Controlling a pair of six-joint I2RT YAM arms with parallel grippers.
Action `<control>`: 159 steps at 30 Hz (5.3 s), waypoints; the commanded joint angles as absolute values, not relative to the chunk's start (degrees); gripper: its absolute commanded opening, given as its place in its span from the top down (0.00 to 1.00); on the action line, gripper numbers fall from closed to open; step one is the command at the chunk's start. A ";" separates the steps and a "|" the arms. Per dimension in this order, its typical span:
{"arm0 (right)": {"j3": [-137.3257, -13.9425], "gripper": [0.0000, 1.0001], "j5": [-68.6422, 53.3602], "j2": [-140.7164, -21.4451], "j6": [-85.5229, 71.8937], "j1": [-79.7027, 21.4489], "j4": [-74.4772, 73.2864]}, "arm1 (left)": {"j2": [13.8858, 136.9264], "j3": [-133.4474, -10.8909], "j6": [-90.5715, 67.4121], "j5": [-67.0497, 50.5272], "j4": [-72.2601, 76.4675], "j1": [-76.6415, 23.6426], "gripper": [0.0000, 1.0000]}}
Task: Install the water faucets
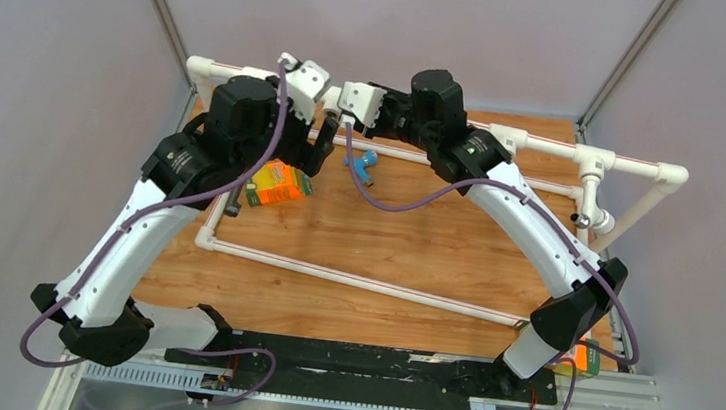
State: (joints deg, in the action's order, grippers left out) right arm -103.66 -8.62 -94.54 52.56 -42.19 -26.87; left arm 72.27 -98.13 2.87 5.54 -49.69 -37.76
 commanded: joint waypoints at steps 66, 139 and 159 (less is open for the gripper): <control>-100.99 1.00 -12.57 -97.56 46.32 -44.21 -31.73 | 59.42 -93.17 -5.08 13.54 -29.01 -41.68 0.03; -100.28 1.00 -14.06 -97.73 46.32 -44.30 -31.46 | 53.09 -89.03 3.07 -26.38 -35.15 1.16 1.00; -100.28 1.00 -13.62 -98.44 46.23 -44.38 -31.38 | 66.18 -100.19 21.89 15.29 -45.79 -44.99 0.57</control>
